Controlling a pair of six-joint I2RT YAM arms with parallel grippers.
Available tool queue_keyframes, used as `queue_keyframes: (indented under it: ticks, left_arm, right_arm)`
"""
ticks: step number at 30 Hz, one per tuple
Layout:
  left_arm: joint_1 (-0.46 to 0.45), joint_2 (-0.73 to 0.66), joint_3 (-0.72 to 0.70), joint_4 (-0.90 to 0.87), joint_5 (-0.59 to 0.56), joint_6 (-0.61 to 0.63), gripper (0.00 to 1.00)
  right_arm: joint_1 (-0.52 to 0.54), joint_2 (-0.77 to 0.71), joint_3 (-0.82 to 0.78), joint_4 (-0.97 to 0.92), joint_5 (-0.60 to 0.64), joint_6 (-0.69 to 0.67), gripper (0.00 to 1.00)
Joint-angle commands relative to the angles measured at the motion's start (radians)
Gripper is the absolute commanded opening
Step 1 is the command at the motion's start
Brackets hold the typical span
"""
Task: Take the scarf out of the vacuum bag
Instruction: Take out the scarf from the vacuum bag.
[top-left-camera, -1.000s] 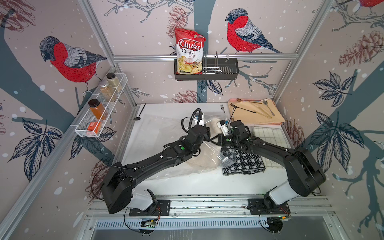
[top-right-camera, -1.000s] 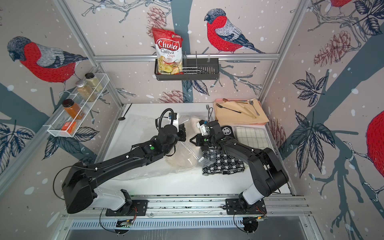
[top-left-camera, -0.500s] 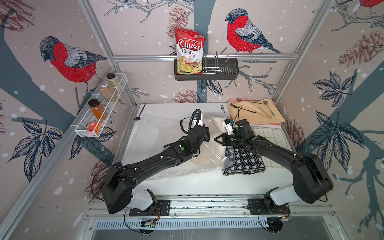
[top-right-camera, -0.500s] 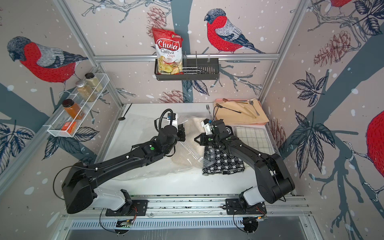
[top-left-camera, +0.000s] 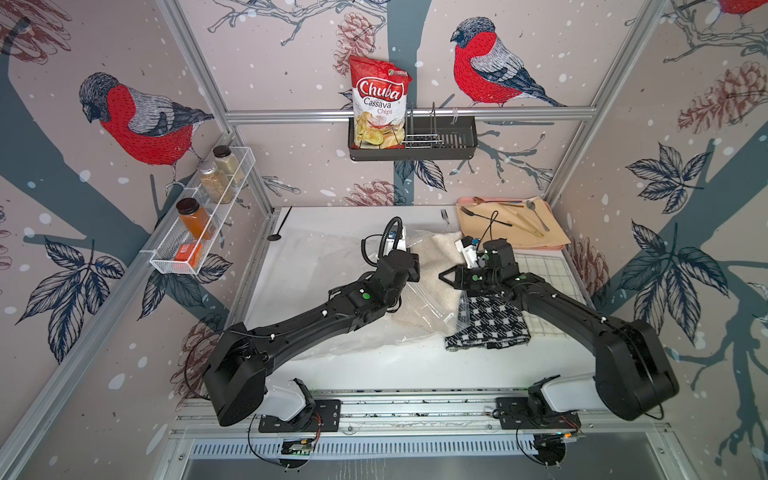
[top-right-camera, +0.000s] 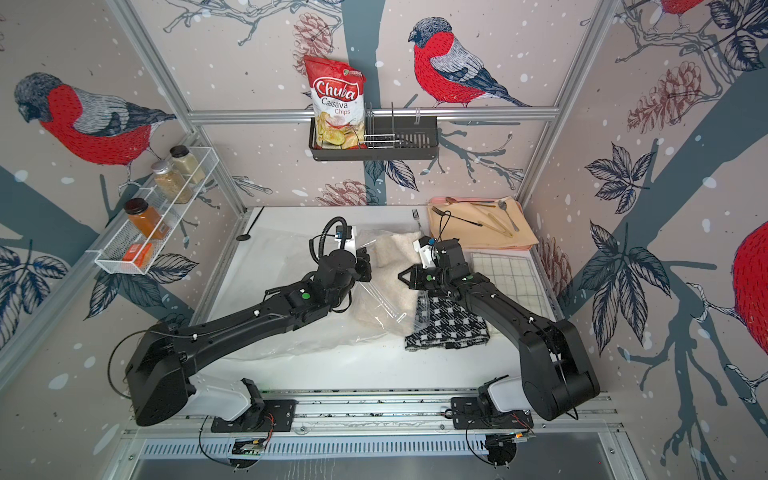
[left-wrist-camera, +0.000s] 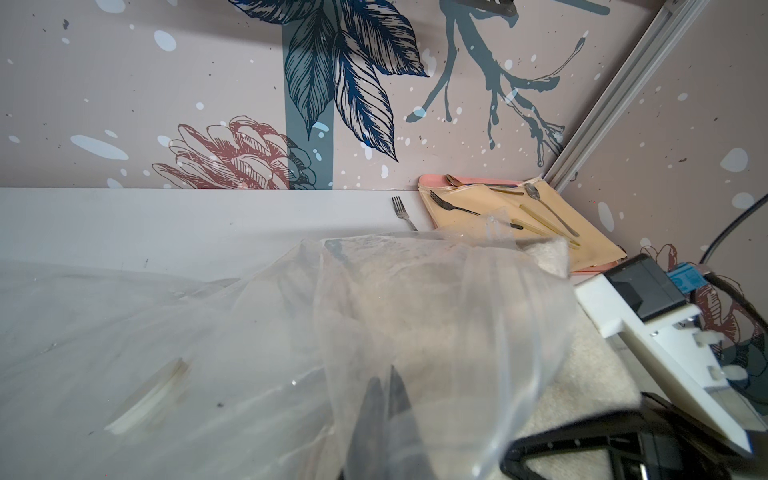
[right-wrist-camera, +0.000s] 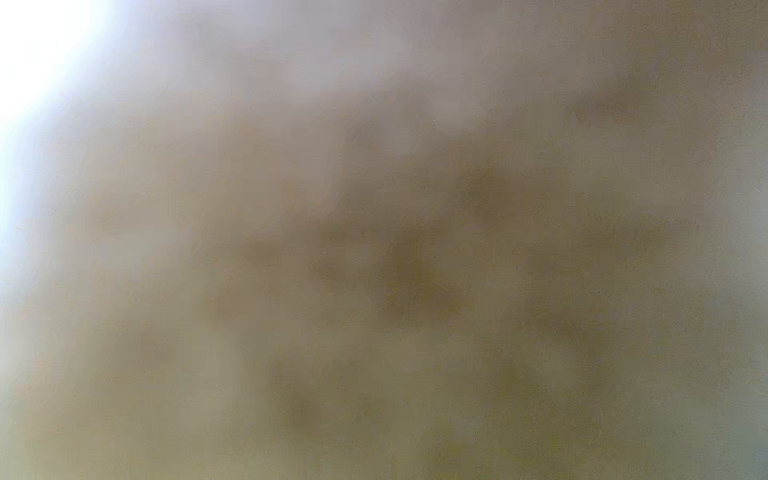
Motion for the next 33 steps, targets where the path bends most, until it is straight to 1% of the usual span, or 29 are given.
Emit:
queue_keyframes:
  ticks: [1, 21, 33]
  left_arm:
    - [0.003, -0.004, 0.013, 0.003, -0.023, -0.015, 0.00]
    - [-0.001, 0.004, 0.032, -0.013, -0.031, -0.024, 0.00]
    - [-0.003, 0.019, 0.036, -0.008, -0.032, -0.025, 0.00]
  right_arm:
    - [-0.012, -0.013, -0.004, 0.020, -0.007, -0.019, 0.00]
    - [-0.034, -0.047, -0.015, 0.012, -0.001, -0.018, 0.00]
    - [-0.065, -0.069, -0.025, 0.004, 0.005, -0.011, 0.00]
